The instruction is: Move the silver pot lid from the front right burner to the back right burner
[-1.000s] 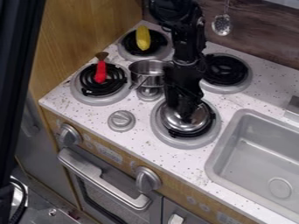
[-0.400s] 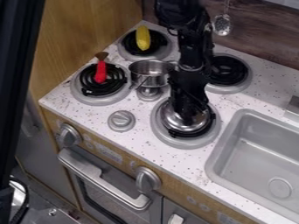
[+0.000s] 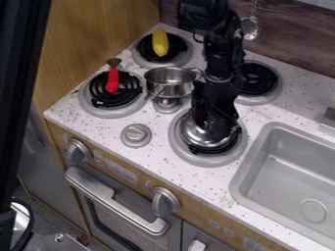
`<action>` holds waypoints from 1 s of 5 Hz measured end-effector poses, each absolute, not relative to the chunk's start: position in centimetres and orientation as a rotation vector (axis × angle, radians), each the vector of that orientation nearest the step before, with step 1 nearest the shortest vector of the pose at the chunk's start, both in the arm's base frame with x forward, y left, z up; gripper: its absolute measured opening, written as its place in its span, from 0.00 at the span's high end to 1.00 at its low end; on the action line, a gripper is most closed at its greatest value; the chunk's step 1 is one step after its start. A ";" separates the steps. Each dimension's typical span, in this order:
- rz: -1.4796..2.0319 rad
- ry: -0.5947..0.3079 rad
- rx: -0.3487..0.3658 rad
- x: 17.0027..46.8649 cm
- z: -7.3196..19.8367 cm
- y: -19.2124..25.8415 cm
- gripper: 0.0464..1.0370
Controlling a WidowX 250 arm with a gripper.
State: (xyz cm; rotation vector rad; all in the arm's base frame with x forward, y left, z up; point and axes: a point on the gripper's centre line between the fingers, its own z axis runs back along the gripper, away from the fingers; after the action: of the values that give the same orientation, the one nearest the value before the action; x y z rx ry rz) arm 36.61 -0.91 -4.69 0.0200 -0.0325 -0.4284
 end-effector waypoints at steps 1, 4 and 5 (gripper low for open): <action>-0.428 -0.038 0.026 36.8 -4.6 -1.0 0.05; -0.425 -0.049 0.046 37.4 -4.6 -0.8 0.66; -0.424 -0.048 0.054 37.4 -4.6 -0.7 0.77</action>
State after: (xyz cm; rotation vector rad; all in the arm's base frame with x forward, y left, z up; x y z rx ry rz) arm 37.41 -0.67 -4.58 0.0544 -0.0479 -0.4243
